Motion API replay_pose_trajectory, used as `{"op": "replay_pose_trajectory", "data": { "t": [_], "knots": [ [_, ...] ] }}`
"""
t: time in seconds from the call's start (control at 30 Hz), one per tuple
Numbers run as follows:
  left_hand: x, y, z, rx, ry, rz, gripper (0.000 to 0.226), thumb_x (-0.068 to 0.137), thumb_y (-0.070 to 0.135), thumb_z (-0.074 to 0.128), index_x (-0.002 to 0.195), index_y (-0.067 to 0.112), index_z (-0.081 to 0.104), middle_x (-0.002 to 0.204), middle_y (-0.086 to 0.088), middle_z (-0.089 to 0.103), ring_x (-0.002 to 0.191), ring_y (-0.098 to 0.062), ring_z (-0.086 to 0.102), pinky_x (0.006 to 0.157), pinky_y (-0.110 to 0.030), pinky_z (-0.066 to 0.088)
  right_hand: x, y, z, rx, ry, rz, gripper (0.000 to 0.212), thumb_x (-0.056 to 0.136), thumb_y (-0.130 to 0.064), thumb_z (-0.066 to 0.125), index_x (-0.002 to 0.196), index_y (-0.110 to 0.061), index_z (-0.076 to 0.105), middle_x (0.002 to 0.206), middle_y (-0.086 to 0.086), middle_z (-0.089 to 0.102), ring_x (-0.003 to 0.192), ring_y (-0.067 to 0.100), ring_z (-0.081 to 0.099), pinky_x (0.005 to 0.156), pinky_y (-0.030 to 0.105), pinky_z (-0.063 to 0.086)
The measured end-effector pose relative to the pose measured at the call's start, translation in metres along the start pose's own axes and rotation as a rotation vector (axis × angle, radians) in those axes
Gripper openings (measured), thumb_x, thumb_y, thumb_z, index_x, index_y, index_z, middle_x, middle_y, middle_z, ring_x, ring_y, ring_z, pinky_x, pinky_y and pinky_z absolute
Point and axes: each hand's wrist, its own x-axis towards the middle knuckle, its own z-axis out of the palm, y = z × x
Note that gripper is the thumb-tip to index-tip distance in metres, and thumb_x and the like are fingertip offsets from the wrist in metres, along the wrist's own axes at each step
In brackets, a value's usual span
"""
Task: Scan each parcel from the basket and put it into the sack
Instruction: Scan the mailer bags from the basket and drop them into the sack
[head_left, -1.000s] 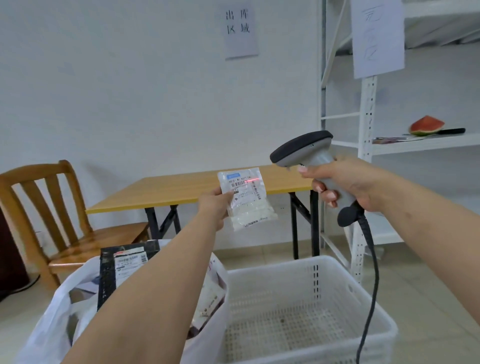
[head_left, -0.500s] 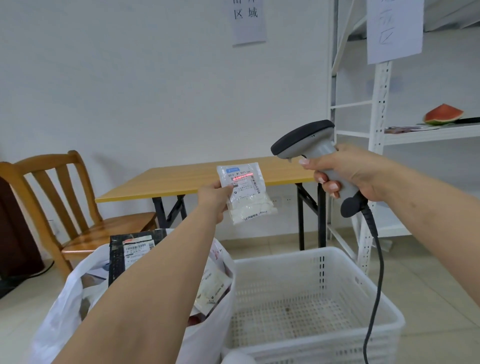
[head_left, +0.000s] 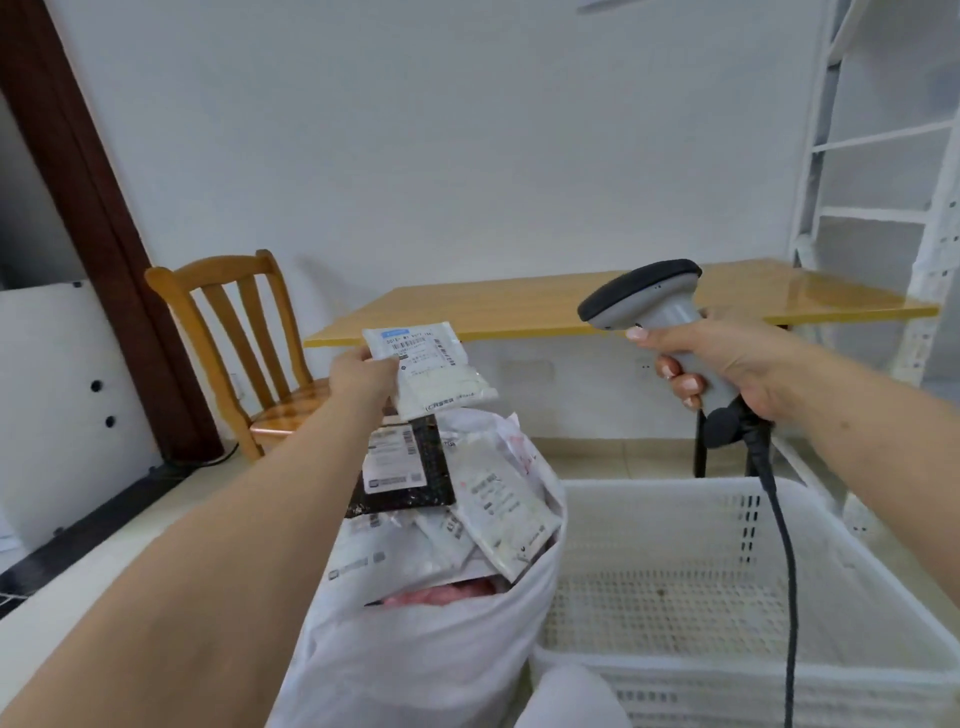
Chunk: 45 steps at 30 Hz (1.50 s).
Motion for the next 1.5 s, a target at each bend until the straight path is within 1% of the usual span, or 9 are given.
{"op": "replay_pose_trajectory", "data": {
  "t": [0.3, 0.4, 0.6, 0.7, 0.8, 0.97, 1.1, 1.3, 1.5],
  "knots": [
    [0.036, -0.030, -0.056, 0.147, 0.107, 0.097, 0.062, 0.095, 0.008, 0.061, 0.148, 0.020, 0.033, 0.116, 0.001, 0.053, 0.083, -0.015, 0.061, 0.057, -0.022, 0.053, 0.053, 0.009, 0.080, -0.044, -0.083, 0.023, 0.024, 0.088, -0.025, 0.071, 0.090, -0.011, 0.051, 0.061, 0.005, 0.047, 0.043, 0.013, 0.034, 0.043, 0.026, 0.033],
    [0.045, -0.029, -0.038, 0.336, 0.032, 0.198, 0.028, 0.096, 0.007, 0.054, 0.119, 0.023, 0.060, 0.106, -0.006, 0.064, 0.061, -0.012, 0.056, 0.045, -0.019, 0.047, 0.071, 0.020, 0.088, -0.038, -0.080, 0.072, 0.027, 0.087, -0.024, 0.073, 0.092, -0.010, 0.050, 0.060, 0.006, 0.048, 0.040, 0.013, 0.035, 0.041, 0.024, 0.034],
    [0.057, -0.083, -0.017, 0.939, -0.272, 0.119, 0.063, 0.085, 0.054, 0.067, 0.120, 0.002, 0.062, 0.114, -0.022, 0.058, 0.102, -0.030, 0.058, 0.092, -0.039, 0.046, 0.104, 0.044, 0.082, -0.017, -0.067, 0.164, 0.030, 0.088, -0.021, 0.071, 0.103, -0.006, 0.052, 0.058, 0.005, 0.048, 0.038, 0.012, 0.035, 0.038, 0.022, 0.034],
    [0.063, -0.111, -0.017, 1.042, -0.341, -0.059, 0.126, 0.067, 0.073, 0.071, 0.157, 0.011, 0.009, 0.161, -0.019, -0.006, 0.146, -0.038, 0.021, 0.117, -0.046, 0.026, 0.116, 0.058, 0.081, -0.039, -0.071, 0.187, 0.026, 0.089, -0.021, 0.070, 0.098, -0.007, 0.051, 0.057, 0.006, 0.047, 0.037, 0.012, 0.034, 0.038, 0.023, 0.033],
    [0.076, -0.120, -0.011, 1.169, -0.229, -0.025, 0.121, 0.068, 0.080, 0.063, 0.156, 0.015, 0.013, 0.157, -0.022, -0.025, 0.148, -0.045, 0.003, 0.120, -0.052, 0.017, 0.125, 0.071, 0.082, -0.067, -0.076, 0.200, 0.024, 0.090, -0.022, 0.069, 0.093, -0.007, 0.050, 0.057, 0.006, 0.046, 0.036, 0.012, 0.034, 0.037, 0.022, 0.032],
    [0.105, -0.104, 0.001, 1.346, -0.434, -0.204, 0.125, 0.059, 0.099, 0.032, 0.151, 0.015, 0.034, 0.163, -0.014, 0.014, 0.148, -0.038, 0.014, 0.119, -0.053, 0.014, 0.160, 0.081, 0.071, -0.076, -0.057, 0.198, 0.023, 0.090, -0.022, 0.069, 0.094, -0.007, 0.052, 0.059, 0.006, 0.048, 0.038, 0.012, 0.037, 0.040, 0.023, 0.033],
    [0.132, -0.060, 0.028, 1.415, -0.563, -0.237, 0.090, 0.087, 0.076, 0.038, 0.150, 0.011, 0.035, 0.160, -0.010, 0.025, 0.146, -0.031, 0.026, 0.116, -0.045, 0.020, 0.217, 0.085, 0.063, -0.054, -0.032, 0.195, 0.022, 0.091, -0.022, 0.068, 0.096, -0.008, 0.052, 0.062, 0.007, 0.048, 0.038, 0.012, 0.037, 0.041, 0.022, 0.033],
    [0.164, -0.080, 0.041, 1.588, -0.532, -0.135, 0.121, 0.057, 0.089, 0.061, 0.155, 0.031, 0.020, 0.163, -0.006, 0.018, 0.148, -0.037, 0.015, 0.117, -0.059, 0.020, 0.296, 0.089, 0.074, -0.078, -0.130, 0.220, 0.024, 0.089, -0.024, 0.071, 0.091, -0.008, 0.054, 0.061, 0.008, 0.049, 0.039, 0.014, 0.038, 0.039, 0.022, 0.033],
    [0.159, -0.055, 0.063, 1.450, -0.741, -0.204, 0.070, 0.089, 0.061, 0.056, 0.150, 0.034, 0.033, 0.158, 0.001, 0.028, 0.145, -0.026, 0.024, 0.118, -0.049, 0.022, 0.332, 0.058, 0.087, -0.142, -0.219, 0.338, 0.026, 0.087, -0.023, 0.073, 0.088, -0.004, 0.055, 0.063, 0.010, 0.051, 0.042, 0.018, 0.038, 0.043, 0.025, 0.034]
  ]
}}
